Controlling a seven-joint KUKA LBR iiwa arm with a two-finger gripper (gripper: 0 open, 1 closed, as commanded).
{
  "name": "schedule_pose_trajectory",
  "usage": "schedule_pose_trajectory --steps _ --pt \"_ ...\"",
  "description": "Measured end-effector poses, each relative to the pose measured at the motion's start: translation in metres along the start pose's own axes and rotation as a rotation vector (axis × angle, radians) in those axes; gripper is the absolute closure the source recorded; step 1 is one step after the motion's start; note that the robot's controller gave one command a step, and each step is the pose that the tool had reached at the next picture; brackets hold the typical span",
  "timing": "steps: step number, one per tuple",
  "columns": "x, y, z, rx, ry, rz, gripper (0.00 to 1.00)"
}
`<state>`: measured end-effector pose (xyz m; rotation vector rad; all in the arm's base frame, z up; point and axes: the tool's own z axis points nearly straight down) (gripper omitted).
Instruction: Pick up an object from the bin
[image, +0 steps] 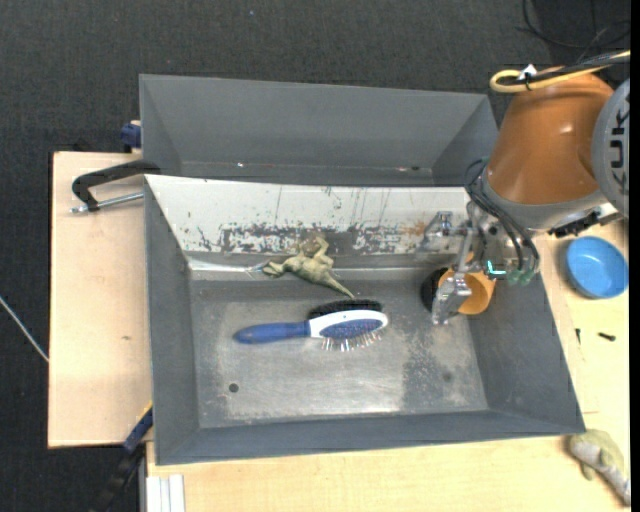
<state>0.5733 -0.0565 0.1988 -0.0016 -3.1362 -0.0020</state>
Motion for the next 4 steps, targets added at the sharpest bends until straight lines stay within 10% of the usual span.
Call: schedule_pose_trajectory --steps 1,2,4 --pt "-0.001 0.086 0.117 0.000 -0.013 -0.041 0.00" --pt "0.012 0.120 0.097 -0.001 -0.010 -0.164 0.00" --pt "0.013 0.119 0.127 -0.001 -0.014 -0.200 0.00"
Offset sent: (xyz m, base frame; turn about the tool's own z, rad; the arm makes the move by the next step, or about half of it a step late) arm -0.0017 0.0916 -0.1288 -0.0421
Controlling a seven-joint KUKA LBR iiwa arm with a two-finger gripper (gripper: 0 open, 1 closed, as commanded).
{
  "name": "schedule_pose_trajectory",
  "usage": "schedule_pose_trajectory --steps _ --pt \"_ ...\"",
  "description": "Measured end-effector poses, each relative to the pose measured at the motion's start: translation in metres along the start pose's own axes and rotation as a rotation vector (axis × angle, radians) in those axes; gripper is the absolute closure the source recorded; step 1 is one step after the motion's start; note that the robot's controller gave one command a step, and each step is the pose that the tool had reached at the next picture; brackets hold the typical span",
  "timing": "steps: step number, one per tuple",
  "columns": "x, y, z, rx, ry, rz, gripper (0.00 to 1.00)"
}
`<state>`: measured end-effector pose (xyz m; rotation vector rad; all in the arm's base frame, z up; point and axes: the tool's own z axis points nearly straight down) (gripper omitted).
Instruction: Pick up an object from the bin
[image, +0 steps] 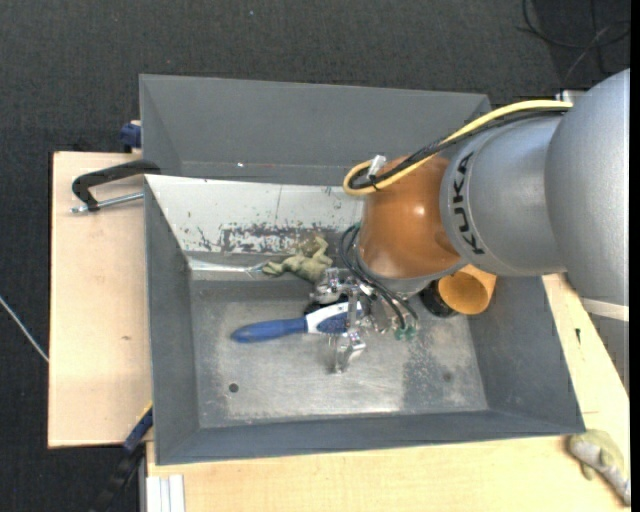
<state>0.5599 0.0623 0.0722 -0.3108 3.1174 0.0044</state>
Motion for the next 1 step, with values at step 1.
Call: schedule_pose_trajectory --steps 1 --pt "-0.0021 0.0008 -0.0024 0.001 0.002 0.000 0.00"
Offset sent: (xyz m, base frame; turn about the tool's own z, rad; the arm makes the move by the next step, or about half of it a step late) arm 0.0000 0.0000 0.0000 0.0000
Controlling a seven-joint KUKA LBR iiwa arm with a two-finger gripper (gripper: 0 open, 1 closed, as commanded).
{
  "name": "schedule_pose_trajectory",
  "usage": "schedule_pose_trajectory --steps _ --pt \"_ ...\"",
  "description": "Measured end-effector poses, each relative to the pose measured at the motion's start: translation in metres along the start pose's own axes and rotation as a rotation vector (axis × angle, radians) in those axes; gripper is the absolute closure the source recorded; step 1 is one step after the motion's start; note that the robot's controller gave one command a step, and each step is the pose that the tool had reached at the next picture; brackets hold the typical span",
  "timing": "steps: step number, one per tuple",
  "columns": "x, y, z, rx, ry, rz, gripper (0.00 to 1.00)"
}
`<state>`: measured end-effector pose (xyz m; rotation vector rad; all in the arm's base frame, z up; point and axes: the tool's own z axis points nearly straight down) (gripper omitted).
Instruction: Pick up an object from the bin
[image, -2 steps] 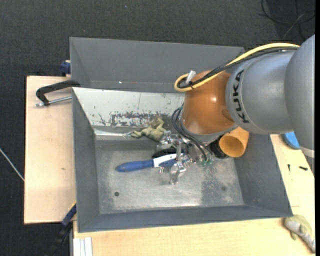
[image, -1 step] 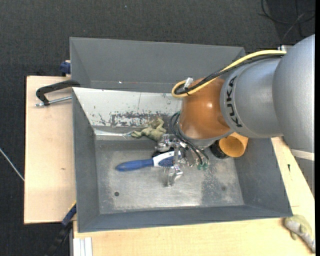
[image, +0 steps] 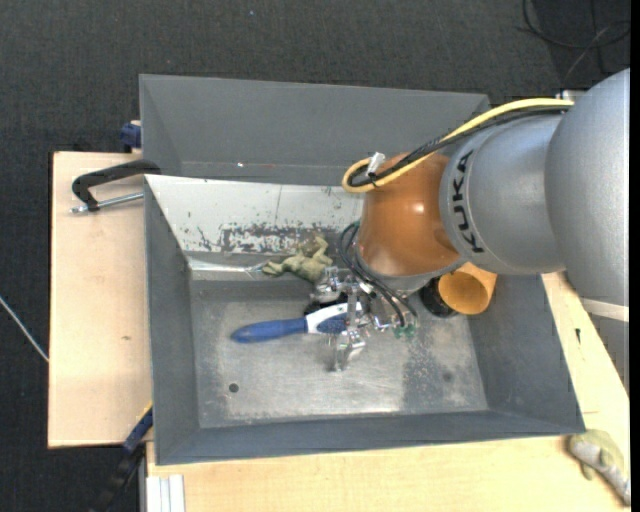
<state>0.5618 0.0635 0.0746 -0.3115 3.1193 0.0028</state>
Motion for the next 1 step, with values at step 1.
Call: schedule_pose_trajectory --steps 1 --pt "-0.0026 0.0008 -0.0018 -0.001 -0.009 0.001 1.00"
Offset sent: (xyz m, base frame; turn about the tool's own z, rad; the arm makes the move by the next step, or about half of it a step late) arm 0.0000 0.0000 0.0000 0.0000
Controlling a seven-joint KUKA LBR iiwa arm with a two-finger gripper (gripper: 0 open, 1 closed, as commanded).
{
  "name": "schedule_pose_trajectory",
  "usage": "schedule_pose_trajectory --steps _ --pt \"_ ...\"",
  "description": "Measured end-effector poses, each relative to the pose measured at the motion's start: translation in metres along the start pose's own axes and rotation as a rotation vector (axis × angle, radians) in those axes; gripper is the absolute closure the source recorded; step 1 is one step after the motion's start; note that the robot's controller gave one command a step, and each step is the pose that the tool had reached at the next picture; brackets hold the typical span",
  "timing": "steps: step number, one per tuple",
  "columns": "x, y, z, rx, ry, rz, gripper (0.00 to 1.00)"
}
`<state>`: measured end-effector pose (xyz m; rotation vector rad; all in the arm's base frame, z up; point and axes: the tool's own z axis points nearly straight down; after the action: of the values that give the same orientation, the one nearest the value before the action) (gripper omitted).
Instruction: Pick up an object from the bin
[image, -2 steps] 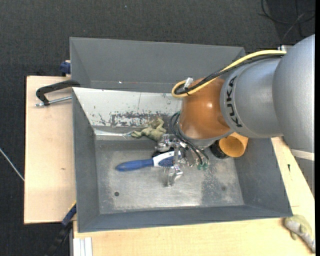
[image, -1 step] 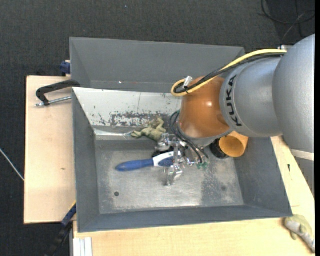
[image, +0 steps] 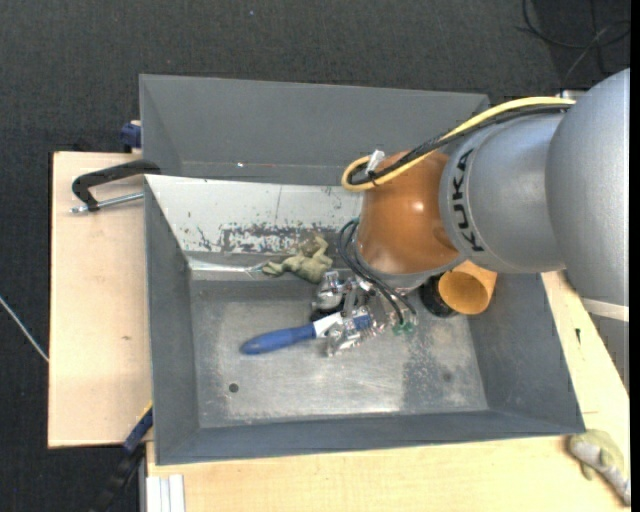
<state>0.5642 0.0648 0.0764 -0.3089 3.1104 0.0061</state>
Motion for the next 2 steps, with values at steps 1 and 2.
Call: schedule_pose_trajectory --steps 1,2 --pt "-0.003 0.001 -0.030 0.002 0.008 0.000 1.00" --pt "-0.005 0.001 -0.070 0.002 0.008 0.000 1.00"
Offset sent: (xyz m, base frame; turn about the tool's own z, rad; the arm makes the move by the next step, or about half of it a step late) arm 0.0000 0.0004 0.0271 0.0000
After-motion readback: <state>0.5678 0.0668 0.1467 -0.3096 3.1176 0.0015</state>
